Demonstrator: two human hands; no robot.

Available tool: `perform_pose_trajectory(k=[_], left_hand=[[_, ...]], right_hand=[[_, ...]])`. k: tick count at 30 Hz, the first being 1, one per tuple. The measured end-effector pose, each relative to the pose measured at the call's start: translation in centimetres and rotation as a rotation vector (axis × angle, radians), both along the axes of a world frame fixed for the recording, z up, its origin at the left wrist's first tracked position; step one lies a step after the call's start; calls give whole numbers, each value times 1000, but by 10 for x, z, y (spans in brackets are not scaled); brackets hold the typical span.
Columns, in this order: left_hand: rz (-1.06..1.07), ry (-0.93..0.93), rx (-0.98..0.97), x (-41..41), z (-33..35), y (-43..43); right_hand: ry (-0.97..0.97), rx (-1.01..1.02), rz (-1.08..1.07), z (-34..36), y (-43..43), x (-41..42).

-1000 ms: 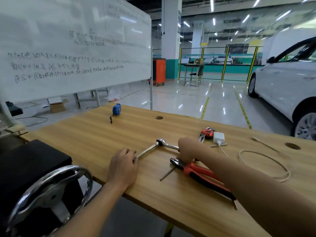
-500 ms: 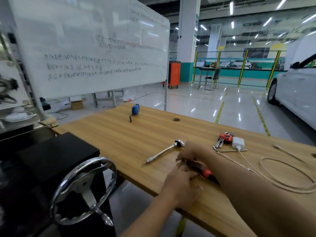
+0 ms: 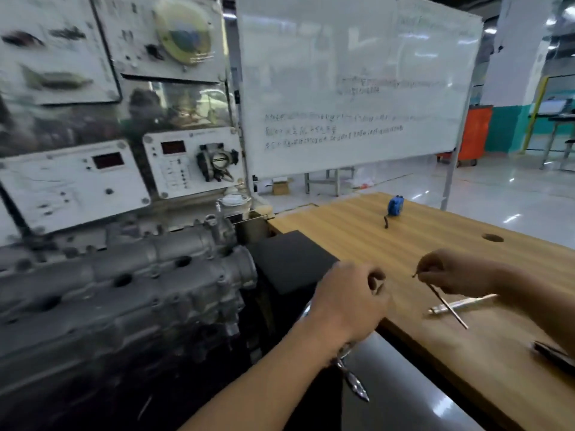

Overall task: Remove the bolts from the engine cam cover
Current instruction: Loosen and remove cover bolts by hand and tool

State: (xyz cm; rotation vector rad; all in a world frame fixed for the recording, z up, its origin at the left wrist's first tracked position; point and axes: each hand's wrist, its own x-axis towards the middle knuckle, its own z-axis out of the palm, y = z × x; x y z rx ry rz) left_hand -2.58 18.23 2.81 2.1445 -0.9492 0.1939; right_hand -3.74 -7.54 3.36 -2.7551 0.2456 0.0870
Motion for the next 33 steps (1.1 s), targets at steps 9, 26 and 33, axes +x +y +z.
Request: perform_pose_trajectory(k=[9,26,33], left_hand=[[148,-121,99,13,91,109],[311,10,-65,7,114,362],[303,-117,221,-13,100,372]], right_hand=[[-297,-40,521,103,193,21],[-382,-42,1002,143,410,57],[-417,43,1030,105,413,26]])
